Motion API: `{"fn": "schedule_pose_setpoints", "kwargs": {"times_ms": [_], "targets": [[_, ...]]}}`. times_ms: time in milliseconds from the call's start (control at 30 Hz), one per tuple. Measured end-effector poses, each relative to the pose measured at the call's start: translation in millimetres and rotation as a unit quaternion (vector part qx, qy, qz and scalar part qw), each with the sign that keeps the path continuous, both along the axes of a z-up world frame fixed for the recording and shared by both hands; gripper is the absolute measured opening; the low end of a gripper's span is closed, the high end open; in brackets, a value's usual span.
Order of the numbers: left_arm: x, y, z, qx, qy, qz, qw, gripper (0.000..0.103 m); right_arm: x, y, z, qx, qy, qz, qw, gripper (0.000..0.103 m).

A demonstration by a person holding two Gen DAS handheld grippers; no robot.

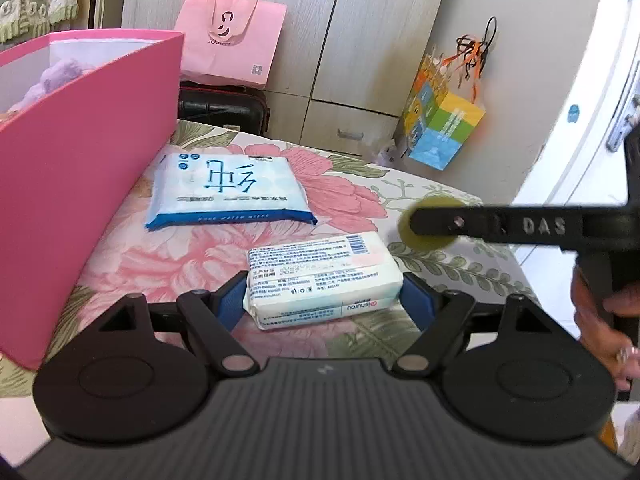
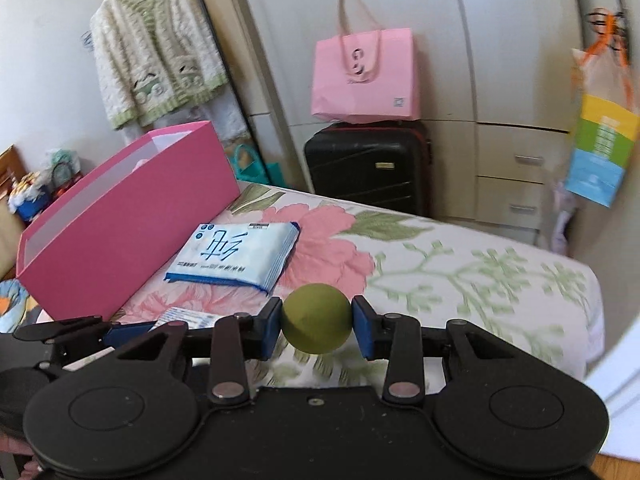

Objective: Organize soft objects
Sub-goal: 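Carry the soap packet and green ball into the pink box and release both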

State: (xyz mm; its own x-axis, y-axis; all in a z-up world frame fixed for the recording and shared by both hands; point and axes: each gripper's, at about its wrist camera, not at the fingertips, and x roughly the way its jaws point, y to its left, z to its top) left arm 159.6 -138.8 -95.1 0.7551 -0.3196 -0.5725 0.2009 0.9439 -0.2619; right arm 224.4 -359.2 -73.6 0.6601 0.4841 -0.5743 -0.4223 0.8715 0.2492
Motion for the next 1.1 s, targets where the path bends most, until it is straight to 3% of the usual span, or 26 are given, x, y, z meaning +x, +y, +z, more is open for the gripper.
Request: {"fn": "schedule_pose_setpoints", "kwargs": {"times_ms": [233, 633, 900, 1100], "targets": [[-22.1, 18.3, 6.2, -0.017, 0.003, -0.025, 0.9995, 0.079, -46.2, 12.2, 4.7, -0.011, 0.002, -0.040, 0.999, 0.043], [-71.4, 58.3, 10.4, -0.033, 0.018, -0.064, 0.9973, 0.079, -105.9, 62.2, 4.4, -0.026, 0.056, -0.073, 0.995, 0.043], [-89.3, 99.7, 16.5, -0.050, 0.049, -0.097, 0.9928, 0.079, -136.1, 97.3, 14.7, -0.016, 0.083, -0.067, 0.994, 0.043], [-94.4, 145.0, 47.1, -0.055, 0.029, -0.105, 0.9925, 0.079, -143.2, 123.7, 33.9, 0.022, 0.081, -0.043, 0.996, 0.043]]}}
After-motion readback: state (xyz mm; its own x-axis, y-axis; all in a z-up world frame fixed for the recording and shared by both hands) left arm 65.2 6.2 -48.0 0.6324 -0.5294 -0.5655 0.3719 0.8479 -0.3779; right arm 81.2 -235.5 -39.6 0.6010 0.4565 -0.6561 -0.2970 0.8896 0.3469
